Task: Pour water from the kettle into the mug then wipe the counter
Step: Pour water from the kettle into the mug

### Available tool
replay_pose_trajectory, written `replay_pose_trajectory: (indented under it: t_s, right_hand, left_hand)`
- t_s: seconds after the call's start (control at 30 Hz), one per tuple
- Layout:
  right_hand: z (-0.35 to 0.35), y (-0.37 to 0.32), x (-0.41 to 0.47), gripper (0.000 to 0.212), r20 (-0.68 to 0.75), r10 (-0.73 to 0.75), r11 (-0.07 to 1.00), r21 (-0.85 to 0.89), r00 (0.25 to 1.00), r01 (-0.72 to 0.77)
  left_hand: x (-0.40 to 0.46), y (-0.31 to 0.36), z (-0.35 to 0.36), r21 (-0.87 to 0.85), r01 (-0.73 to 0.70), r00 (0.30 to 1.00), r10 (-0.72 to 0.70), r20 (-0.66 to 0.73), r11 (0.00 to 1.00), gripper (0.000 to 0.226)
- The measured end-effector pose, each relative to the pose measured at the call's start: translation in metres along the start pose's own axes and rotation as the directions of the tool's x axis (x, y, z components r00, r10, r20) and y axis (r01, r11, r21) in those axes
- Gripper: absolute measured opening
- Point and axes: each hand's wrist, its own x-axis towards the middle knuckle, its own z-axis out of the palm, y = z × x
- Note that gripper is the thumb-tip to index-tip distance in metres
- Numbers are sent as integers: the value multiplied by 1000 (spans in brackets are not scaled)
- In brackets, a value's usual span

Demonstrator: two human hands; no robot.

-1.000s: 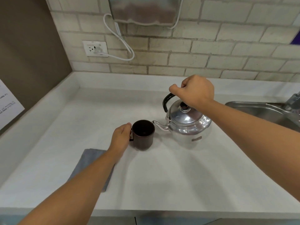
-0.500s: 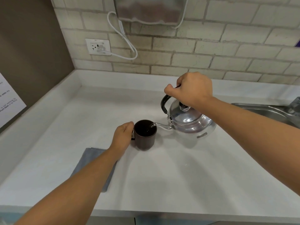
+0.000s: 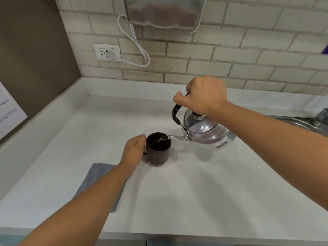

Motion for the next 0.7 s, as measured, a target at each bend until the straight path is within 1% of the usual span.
replay_pose_trajectory:
  t_s: [0.7]
  right_hand:
    - [-9, -7, 5, 48, 7, -80, 993, -87, 997, 80]
  left_hand:
    - [-3, 3, 1, 9, -10, 1000, 10, -14, 1000, 34]
